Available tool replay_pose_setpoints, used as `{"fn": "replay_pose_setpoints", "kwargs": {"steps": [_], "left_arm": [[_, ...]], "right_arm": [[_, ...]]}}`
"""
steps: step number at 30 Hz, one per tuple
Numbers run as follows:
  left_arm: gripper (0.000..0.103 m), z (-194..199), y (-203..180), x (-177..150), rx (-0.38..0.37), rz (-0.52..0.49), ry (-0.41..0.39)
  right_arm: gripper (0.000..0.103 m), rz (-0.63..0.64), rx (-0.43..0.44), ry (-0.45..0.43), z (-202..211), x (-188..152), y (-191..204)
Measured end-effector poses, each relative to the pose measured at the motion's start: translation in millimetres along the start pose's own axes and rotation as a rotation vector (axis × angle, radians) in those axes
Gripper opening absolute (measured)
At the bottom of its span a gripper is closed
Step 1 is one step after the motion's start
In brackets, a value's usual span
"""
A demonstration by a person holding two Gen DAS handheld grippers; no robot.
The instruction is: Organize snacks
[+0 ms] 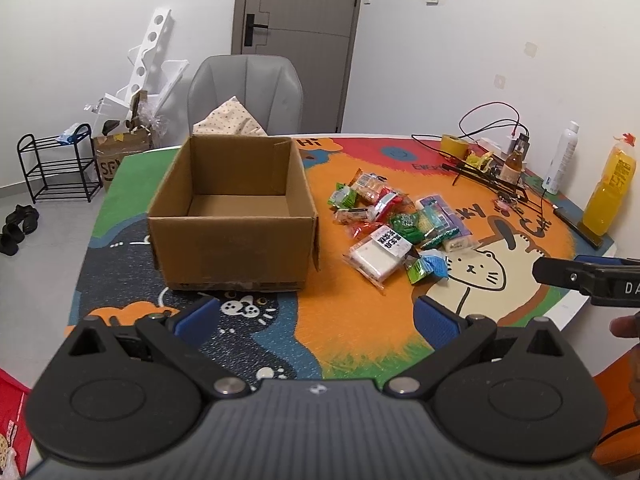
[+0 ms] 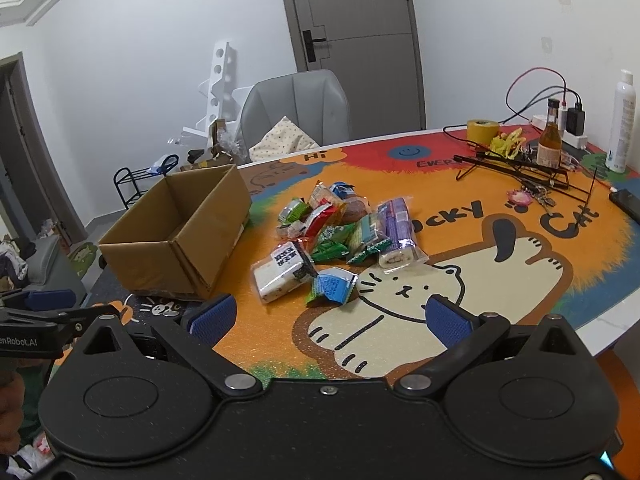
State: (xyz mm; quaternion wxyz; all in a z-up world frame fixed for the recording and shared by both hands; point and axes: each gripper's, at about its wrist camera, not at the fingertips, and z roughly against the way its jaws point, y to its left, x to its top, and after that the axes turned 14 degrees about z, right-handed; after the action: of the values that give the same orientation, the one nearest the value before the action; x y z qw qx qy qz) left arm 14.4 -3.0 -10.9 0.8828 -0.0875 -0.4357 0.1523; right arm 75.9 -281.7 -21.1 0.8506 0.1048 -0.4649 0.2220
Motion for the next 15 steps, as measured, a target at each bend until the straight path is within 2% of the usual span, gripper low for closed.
{"fn": "replay_pose_setpoints", "kwargs": {"steps": [11,15], "left_arm": [[0.1,-38,-13,-2,-0.053,-0.007,0.023],[0.097,-52,-19,-3,-0.076,-0.008,0.033]], "right_arm": [[0.103,-0.032,0.015,0.005,-26,-12,-20],[0.097,-0.044,0.033,0.009,-38,-14,-24]]}}
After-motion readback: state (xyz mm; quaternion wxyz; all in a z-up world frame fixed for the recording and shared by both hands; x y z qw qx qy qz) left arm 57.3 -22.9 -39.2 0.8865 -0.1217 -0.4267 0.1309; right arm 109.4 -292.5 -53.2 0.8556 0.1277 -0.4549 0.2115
